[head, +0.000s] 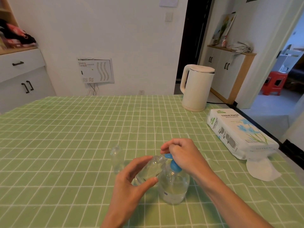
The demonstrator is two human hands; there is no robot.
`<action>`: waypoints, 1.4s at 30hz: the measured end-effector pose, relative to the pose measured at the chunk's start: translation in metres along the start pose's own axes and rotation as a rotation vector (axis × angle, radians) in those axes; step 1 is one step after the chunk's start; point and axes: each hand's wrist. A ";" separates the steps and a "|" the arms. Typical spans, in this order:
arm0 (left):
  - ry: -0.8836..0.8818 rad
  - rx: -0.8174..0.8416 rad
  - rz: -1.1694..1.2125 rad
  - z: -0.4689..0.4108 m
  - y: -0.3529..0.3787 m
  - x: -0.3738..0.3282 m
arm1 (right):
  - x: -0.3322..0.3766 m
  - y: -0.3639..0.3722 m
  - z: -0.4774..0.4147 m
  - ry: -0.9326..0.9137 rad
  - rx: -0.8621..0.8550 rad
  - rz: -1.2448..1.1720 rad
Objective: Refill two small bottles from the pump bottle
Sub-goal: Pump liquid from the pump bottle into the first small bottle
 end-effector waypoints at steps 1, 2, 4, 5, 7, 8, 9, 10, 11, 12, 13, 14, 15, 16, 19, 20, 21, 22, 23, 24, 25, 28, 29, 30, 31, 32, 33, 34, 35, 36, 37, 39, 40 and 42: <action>-0.001 0.001 -0.003 0.000 0.000 0.000 | 0.000 0.001 0.000 0.002 0.002 -0.001; -0.004 0.004 -0.007 0.000 0.000 0.000 | -0.001 0.002 0.000 0.005 0.006 0.002; -0.004 0.015 -0.015 0.000 0.000 0.000 | -0.001 0.002 0.000 0.007 0.008 0.009; -0.005 0.018 -0.018 0.000 -0.001 0.001 | -0.001 0.002 0.000 0.007 0.007 0.010; -0.005 0.019 -0.028 0.001 -0.002 0.001 | -0.001 0.001 0.000 0.006 0.003 0.012; -0.001 0.020 -0.032 0.001 -0.002 0.001 | -0.001 0.001 0.000 0.006 0.001 0.014; 0.004 0.019 -0.032 0.001 -0.002 0.000 | -0.001 0.000 0.000 0.005 -0.001 0.014; 0.008 0.015 -0.030 0.002 -0.002 -0.001 | 0.000 -0.001 0.000 0.004 -0.006 0.014; 0.011 0.009 -0.026 0.002 -0.003 -0.001 | 0.000 -0.001 0.000 -0.001 -0.011 0.018; 0.014 0.000 -0.021 0.002 -0.003 -0.001 | 0.000 -0.002 0.000 -0.006 -0.014 0.025; 0.014 -0.007 -0.014 0.002 -0.003 -0.002 | 0.001 -0.002 0.000 -0.010 -0.015 0.032; 0.015 -0.011 -0.009 0.001 -0.004 -0.002 | 0.001 -0.003 0.000 -0.011 -0.014 0.034; 0.015 -0.013 -0.004 0.001 -0.004 -0.003 | 0.001 -0.003 0.000 -0.011 -0.012 0.032; 0.016 -0.013 -0.001 0.001 -0.003 -0.003 | 0.001 -0.003 0.000 -0.013 -0.009 0.030; 0.011 -0.009 0.009 0.001 -0.003 -0.003 | 0.001 -0.002 0.000 -0.011 -0.001 0.017; 0.010 -0.006 0.011 0.001 -0.002 -0.002 | 0.001 -0.002 0.000 -0.009 -0.001 0.010; 0.008 -0.006 0.014 0.001 -0.002 -0.002 | 0.001 -0.001 0.000 -0.006 -0.001 0.002; 0.004 -0.007 0.018 0.001 -0.001 -0.001 | 0.000 0.000 0.000 -0.003 -0.002 -0.003; 0.003 -0.008 0.022 0.000 -0.001 -0.001 | -0.001 0.000 0.000 -0.001 -0.003 -0.002; 0.003 -0.010 0.022 0.000 -0.001 -0.001 | -0.001 0.001 0.001 0.002 -0.001 0.006; 0.003 -0.007 0.018 0.000 -0.001 -0.001 | -0.002 0.002 0.001 0.009 0.004 0.014; 0.012 0.008 0.003 0.001 -0.001 0.000 | -0.002 0.003 0.002 0.021 0.004 0.023; 0.011 0.008 0.003 0.001 -0.001 0.000 | -0.001 0.003 0.002 0.022 0.002 0.028; 0.010 0.005 0.005 0.002 -0.001 -0.001 | 0.000 0.002 0.003 0.024 0.001 0.033; 0.009 0.001 0.008 0.002 -0.001 -0.001 | 0.001 0.001 0.003 0.024 0.000 0.036; 0.010 -0.003 0.010 0.002 -0.001 -0.002 | 0.002 0.000 0.003 0.022 -0.004 0.038; 0.011 -0.006 0.010 0.002 -0.001 -0.003 | 0.003 -0.001 0.003 0.018 -0.011 0.042; 0.012 -0.010 0.008 0.002 -0.001 -0.004 | 0.004 -0.002 0.003 0.015 -0.018 0.049; 0.013 -0.012 0.003 0.001 -0.001 -0.004 | 0.005 -0.003 0.003 0.016 -0.021 0.055; 0.015 -0.014 -0.001 0.001 -0.002 -0.005 | 0.005 -0.003 0.003 0.018 -0.017 0.056; 0.015 -0.016 -0.002 0.001 -0.002 -0.005 | 0.005 -0.003 0.003 0.020 -0.009 0.054; 0.015 -0.015 -0.003 0.000 -0.002 -0.006 | 0.004 -0.003 0.003 0.019 0.001 0.052; 0.017 -0.015 -0.003 0.000 -0.002 -0.006 | 0.004 -0.003 0.003 0.018 0.001 0.052; 0.019 -0.014 -0.001 0.000 -0.001 -0.007 | 0.004 -0.003 0.002 0.014 0.000 0.048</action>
Point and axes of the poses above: each hand's wrist, its own z-axis away from the middle knuckle, its own y-axis out of the palm, x = y × z, and after that the axes turned 1 degree about x, right-handed
